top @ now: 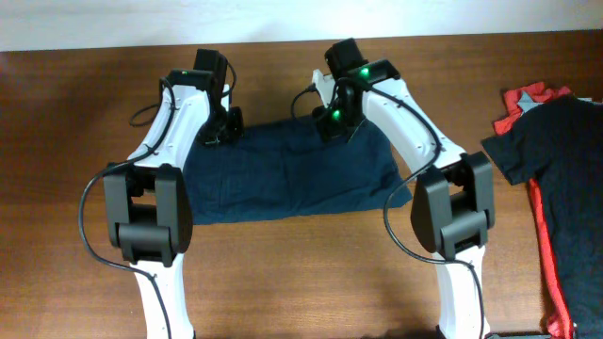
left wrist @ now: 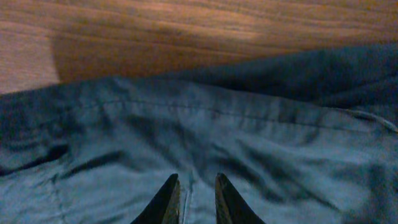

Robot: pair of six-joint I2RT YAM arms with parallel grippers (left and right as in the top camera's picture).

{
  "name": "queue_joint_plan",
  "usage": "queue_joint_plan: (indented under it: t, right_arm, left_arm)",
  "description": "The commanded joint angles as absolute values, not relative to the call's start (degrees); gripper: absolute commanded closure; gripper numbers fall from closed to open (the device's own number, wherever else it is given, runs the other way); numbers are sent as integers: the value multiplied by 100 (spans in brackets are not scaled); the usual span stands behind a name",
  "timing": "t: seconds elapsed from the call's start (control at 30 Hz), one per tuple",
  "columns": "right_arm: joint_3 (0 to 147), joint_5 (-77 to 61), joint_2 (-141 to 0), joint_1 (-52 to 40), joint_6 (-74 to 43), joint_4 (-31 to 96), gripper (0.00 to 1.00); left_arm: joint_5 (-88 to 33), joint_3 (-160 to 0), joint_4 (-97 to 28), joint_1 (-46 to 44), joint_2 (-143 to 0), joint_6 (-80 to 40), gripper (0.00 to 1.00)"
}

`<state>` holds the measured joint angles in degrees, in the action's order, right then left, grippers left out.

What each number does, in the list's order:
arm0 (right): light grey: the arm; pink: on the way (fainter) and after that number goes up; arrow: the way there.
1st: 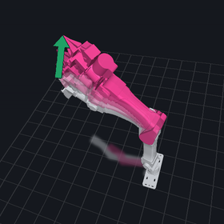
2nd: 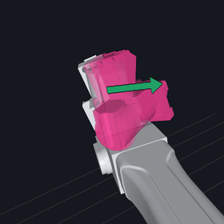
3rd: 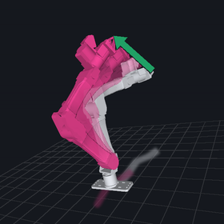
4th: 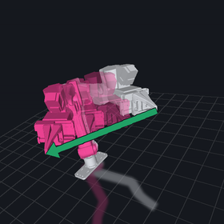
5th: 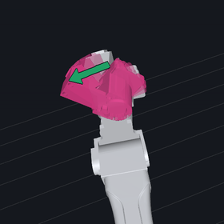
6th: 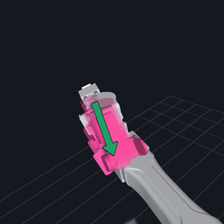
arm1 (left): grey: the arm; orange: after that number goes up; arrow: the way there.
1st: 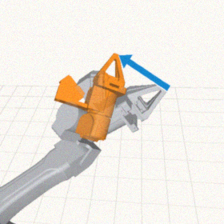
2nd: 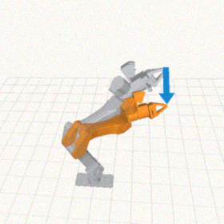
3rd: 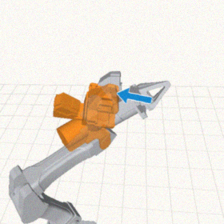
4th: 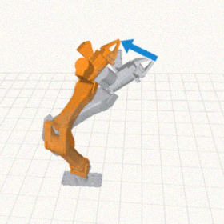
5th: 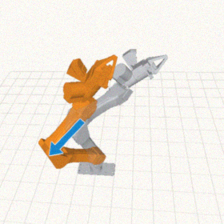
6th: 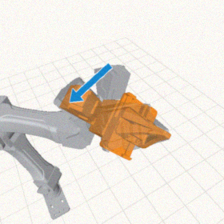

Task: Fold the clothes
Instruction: 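Lift both grippers off the shorts and move them outward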

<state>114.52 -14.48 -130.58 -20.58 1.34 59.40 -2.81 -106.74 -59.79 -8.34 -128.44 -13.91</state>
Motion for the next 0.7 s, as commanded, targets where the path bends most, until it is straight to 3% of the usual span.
queue_joint_plan:
  t: [0.0,0.2,0.3,0.6,0.67]
  right_arm:
    - [11382,-1415,-13399,-2104,119,5828,96]
    - [11382,-1288,-13699,-2088,113,5085,96]
    - [11382,-1133,-13699,-2088,99,4471,84]
    - [11404,-333,-13690,-2086,102,4001,84]
    - [11598,-290,-13603,-2047,102,3979,77]
  left_arm:
    - [-322,-10348,-5778,-858,-12750,-1319,80]
    - [-121,-10151,-5636,-858,-12750,-1319,81]
    - [19,-10149,-5634,-858,-12750,-1319,81]
    - [45,-10138,-5592,-858,-12750,-1319,81]
    - [45,-10138,-5575,-858,-12750,-1317,81]
